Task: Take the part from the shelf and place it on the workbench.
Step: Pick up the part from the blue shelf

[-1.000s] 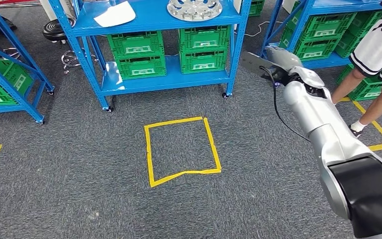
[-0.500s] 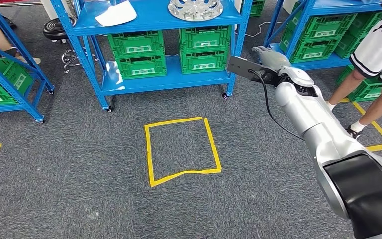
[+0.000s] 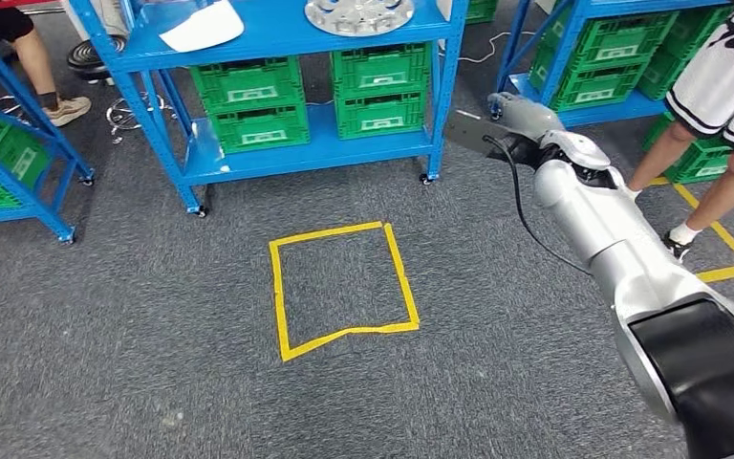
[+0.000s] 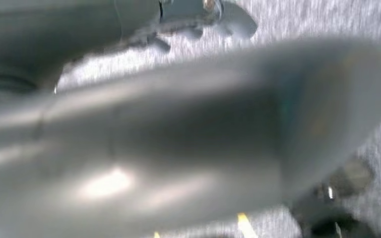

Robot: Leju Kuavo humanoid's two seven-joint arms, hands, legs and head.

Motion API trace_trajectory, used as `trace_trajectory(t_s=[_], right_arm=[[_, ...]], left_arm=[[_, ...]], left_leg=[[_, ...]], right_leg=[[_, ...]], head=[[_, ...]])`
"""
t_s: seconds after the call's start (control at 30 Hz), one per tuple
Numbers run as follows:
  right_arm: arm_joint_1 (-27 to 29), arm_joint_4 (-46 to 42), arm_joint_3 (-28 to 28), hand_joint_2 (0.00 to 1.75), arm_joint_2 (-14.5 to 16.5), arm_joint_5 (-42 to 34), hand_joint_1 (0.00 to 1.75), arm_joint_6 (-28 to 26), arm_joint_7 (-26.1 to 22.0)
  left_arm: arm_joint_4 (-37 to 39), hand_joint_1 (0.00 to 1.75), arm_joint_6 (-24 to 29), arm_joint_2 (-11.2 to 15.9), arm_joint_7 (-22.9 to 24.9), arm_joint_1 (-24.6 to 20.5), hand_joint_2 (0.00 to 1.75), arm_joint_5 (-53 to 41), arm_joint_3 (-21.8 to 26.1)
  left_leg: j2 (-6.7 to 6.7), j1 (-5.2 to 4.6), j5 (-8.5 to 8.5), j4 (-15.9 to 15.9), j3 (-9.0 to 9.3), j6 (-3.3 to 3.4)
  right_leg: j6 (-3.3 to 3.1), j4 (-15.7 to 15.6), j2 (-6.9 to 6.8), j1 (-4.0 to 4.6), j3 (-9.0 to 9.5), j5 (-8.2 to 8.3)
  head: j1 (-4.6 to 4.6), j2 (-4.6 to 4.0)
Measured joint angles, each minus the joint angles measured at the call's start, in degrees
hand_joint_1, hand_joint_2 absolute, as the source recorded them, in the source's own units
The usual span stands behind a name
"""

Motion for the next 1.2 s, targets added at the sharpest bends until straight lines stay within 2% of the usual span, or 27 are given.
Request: trace_trajectory(t_s=[0.07,0.1,0.17,0.2,0.23,0.27,0.3,0.33,0.37,0.4,0.43,0.53,0.6,0.63,0.7,0.73,0.77,0.8,0.83,0.87,0.9,0.93,0.97,1.03,1.1,1.13,1.2], right_arm=[[0.0,-0.3,0.1,0.0,-0.2,-0.2,0.0,0.0,-0.1],[0.0,-0.5,0.1,0.0,-0.2,-0.3,0.0,0.0,-0.1],[0.1,-0.7,0.3,0.0,-0.3,-0.5,0.0,0.0,-0.1],[0.3,-0.7,0.4,0.0,-0.3,-0.6,0.0,0.0,-0.2],[0.4,-0.8,0.5,0.0,-0.3,-0.7,0.0,0.0,-0.2],[0.6,-1.0,0.6,0.0,-0.3,-0.8,0.0,0.0,-0.2],[0.8,-1.2,0.7,0.0,-0.3,-0.9,0.0,0.0,-0.3],[0.9,-1.6,0.9,0.0,-0.3,-1.0,0.0,0.1,-0.4],[0.9,-1.9,1.1,0.0,-0.3,-1.2,0.0,0.1,-0.5],[0.9,-2.3,1.4,0.0,-0.3,-1.3,0.0,0.1,-0.6],[1.0,-2.7,1.7,0.0,-0.3,-1.4,0.0,0.1,-0.6],[1.7,-4.6,2.5,0.0,-0.4,-2.1,0.0,0.2,-0.6],[1.9,-6.0,3.1,0.0,-0.4,-2.6,0.0,0.2,-0.6],[2.0,-6.6,3.4,0.0,-0.4,-2.8,0.0,0.3,-0.6],[2.3,-7.7,4.2,0.0,-0.4,-3.2,0.0,0.7,-0.6],[2.6,-8.1,4.6,0.0,-0.4,-3.4,0.0,1.0,-0.6],[2.8,-8.6,5.0,0.0,-0.4,-3.7,0.0,1.2,-0.7],[2.9,-9.1,5.4,0.0,-0.4,-3.9,0.0,1.4,-0.7],[3.0,-9.7,5.7,0.0,-0.4,-4.1,0.0,1.5,-0.7],[3.0,-10.3,6.1,0.0,-0.5,-4.2,0.0,1.6,-0.7],[3.0,-10.8,6.3,0.0,-0.5,-4.3,0.0,1.7,-0.7],[2.9,-11.3,6.6,0.0,-0.5,-4.4,0.0,1.8,-0.7],[2.9,-11.6,6.8,0.0,-0.5,-4.5,0.0,1.9,-0.7],[3.0,-12.2,7.2,0.0,-0.6,-4.7,0.0,2.0,-0.6],[3.0,-13.1,7.5,0.0,-0.7,-4.9,0.0,2.1,-0.6],[3.0,-13.6,7.7,0.0,-0.7,-5.1,0.0,2.1,-0.5],[3.0,-14.5,8.1,0.0,-0.7,-5.6,0.0,2.3,-0.2]], left_arm=[[0.0,0.0,0.0,0.0,0.0,-0.1,0.0,0.0,0.0],[-0.1,0.0,0.0,0.0,0.0,-0.1,0.0,0.0,0.0],[-0.1,0.0,0.0,0.0,0.0,-0.1,0.0,-0.1,0.0],[-0.1,0.0,0.0,0.0,0.0,0.0,0.0,-0.1,0.0],[-0.1,0.0,0.0,0.0,0.0,0.0,0.0,-0.1,0.0],[0.0,0.0,0.0,0.0,0.0,0.1,0.0,-0.1,0.0],[0.0,0.0,0.0,0.0,0.0,0.1,0.0,-0.1,0.0],[0.0,0.0,0.0,0.0,0.0,0.1,0.0,-0.2,0.0],[0.0,0.0,0.0,0.0,-0.1,0.1,0.0,-0.2,0.0],[0.0,0.0,0.0,0.1,-0.1,0.1,0.0,-0.2,0.0],[0.0,0.0,0.0,0.1,-0.1,0.0,0.0,-0.2,0.0],[-0.1,0.0,0.1,0.1,-0.2,0.0,0.0,-0.3,0.0],[-0.1,0.0,0.1,0.1,-0.3,0.0,0.0,-0.5,0.0],[-0.1,0.0,0.1,0.0,-0.3,-0.1,0.0,-0.7,0.0],[-0.1,0.0,0.1,0.0,-0.3,0.0,0.0,-0.8,0.0],[-0.1,0.0,0.1,0.0,-0.3,0.0,0.0,-0.9,0.0],[-0.1,0.0,0.1,0.0,-0.3,0.0,0.0,-1.0,0.0],[-0.1,0.0,0.1,0.0,-0.3,0.0,0.0,-1.0,0.0],[-0.1,0.0,0.1,0.0,-0.3,0.0,0.0,-1.1,0.0],[-0.1,0.0,0.1,-0.1,-0.3,0.0,0.0,-1.1,0.0],[-0.1,0.0,0.1,-0.1,-0.3,0.0,0.0,-1.1,0.0],[-0.1,0.0,0.1,-0.2,-0.3,-0.1,0.0,-1.1,0.0],[-0.1,0.0,0.1,-0.2,-0.3,-0.1,0.0,-1.1,0.0],[-0.1,0.0,0.1,-0.2,-0.3,-0.1,0.0,-1.2,0.0],[-0.1,0.0,0.0,-0.1,-0.4,-0.1,0.0,-1.5,0.0],[-0.1,0.0,0.0,-0.1,-0.4,-0.2,0.0,-1.7,0.0],[-0.2,0.0,-0.1,-0.2,-0.4,-0.4,0.0,-2.2,0.0]], left_leg=[[0.0,0.13,-0.94,1.4,-0.49,-0.61],[-0.05,0.17,-2.12,3.9,-1.69,-0.85],[-0.12,0.18,-5.0,11.6,-5.94,-1.08],[-0.16,0.18,-5.77,15.1,-8.2,-1.06],[-0.19,0.17,-5.47,16.9,-9.71,-0.96],[-0.24,0.14,-3.98,16.4,-10.24,-0.76],[-0.31,0.08,-1.42,13.8,-9.67,-0.46],[-0.44,-0.04,1.41,9.8,-8.46,-0.05],[-0.61,-0.23,3.49,6.2,-7.07,0.37],[-0.76,-0.41,4.48,3.2,-5.84,0.72],[-0.88,-0.56,4.51,1.7,-5.15,0.96],[-0.88,-0.45,3.74,0.4,-4.28,1.46],[-0.83,-0.1,3.69,-0.2,-3.51,2.07],[-0.82,-0.04,3.54,-0.4,-3.18,2.31],[-0.8,-0.03,3.08,-0.4,-2.73,2.55],[-0.8,-0.03,2.86,-0.3,-2.55,2.55],[-0.8,-0.03,2.64,-0.3,-2.35,2.52],[-0.81,-0.03,2.38,-0.2,-2.1,2.43],[-0.81,-0.02,2.03,-0.1,-1.75,2.31],[-0.81,-0.01,1.58,0.1,-1.34,2.15],[-0.81,-0.08,1.14,0.3,-1.04,1.9],[-0.83,-0.15,0.77,0.4,-0.9,1.61],[-0.83,-0.21,0.52,0.5,-0.86,1.31],[-0.79,-0.28,0.29,0.4,-0.77,0.67],[-0.71,-0.26,-0.31,0.7,-0.71,0.05],[-0.69,-0.23,-1.14,2.2,-1.34,-0.25],[-0.71,-0.12,-3.83,8.9,-4.82,-0.7]], right_leg=[[-0.81,-0.2,0.15,-0.09,0.37,-0.22],[-1.17,-0.2,0.19,-0.15,0.66,-0.37],[-1.7,-0.2,0.31,-0.02,1.12,-0.79],[-1.85,-0.2,0.42,0.1,1.34,-1.02],[-1.93,-0.2,0.56,0.21,1.62,-1.26],[-1.94,-0.2,0.71,0.32,1.99,-1.54],[-1.9,-0.2,0.83,0.4,2.47,-1.86],[-1.84,-0.2,0.91,0.43,2.96,-2.21],[-1.68,-0.3,1.0,0.52,3.34,-2.51],[-1.45,-0.3,1.08,0.57,3.5,-2.72],[-1.18,-0.4,1.16,0.58,3.49,-2.83],[-0.18,-0.6,1.13,0.59,3.49,-3.03],[0.33,2.1,0.75,0.63,2.33,-4.35],[0.48,5.3,0.56,0.56,0.62,-5.6],[0.75,12.9,0.44,0.52,-3.98,-8.06],[0.83,15.5,0.43,0.5,-5.75,-8.55],[0.84,16.5,0.41,0.5,-6.78,-8.14],[0.81,15.4,0.37,0.49,-6.8,-6.74],[0.74,12.8,0.3,0.49,-5.99,-4.54],[0.62,8.8,0.19,0.48,-4.53,-1.9],[0.47,5.0,0.04,0.57,-2.91,-0.1],[0.22,2.0,-0.02,0.7,-1.56,0.91],[-0.04,0.4,-0.04,0.83,-0.81,1.04],[-0.67,-0.1,0.17,1.01,-0.49,0.43],[-1.32,-0.4,0.28,0.76,0.05,0.19],[-1.66,-0.6,0.28,0.6,0.47,0.06],[-2.19,-0.8,0.27,0.51,1.18,-0.4]], head=[[-0.13,0.0],[-0.22,0.0],[-0.39,0.0],[-0.4,0.0],[-0.41,0.0],[-0.42,0.0],[-0.42,0.0],[-0.42,0.0],[-0.41,0.0],[-0.43,0.0],[-0.44,0.0],[-0.51,0.0],[-0.35,0.0],[-0.27,0.0],[-0.21,0.0],[-0.21,0.0],[-0.21,-0.01],[-0.21,-0.01],[-0.21,-0.01],[-0.21,-0.01],[-0.24,0.0],[-0.24,0.0],[-0.26,0.0],[-0.28,0.0],[-0.37,0.0],[-0.44,0.0],[-0.61,0.0]])
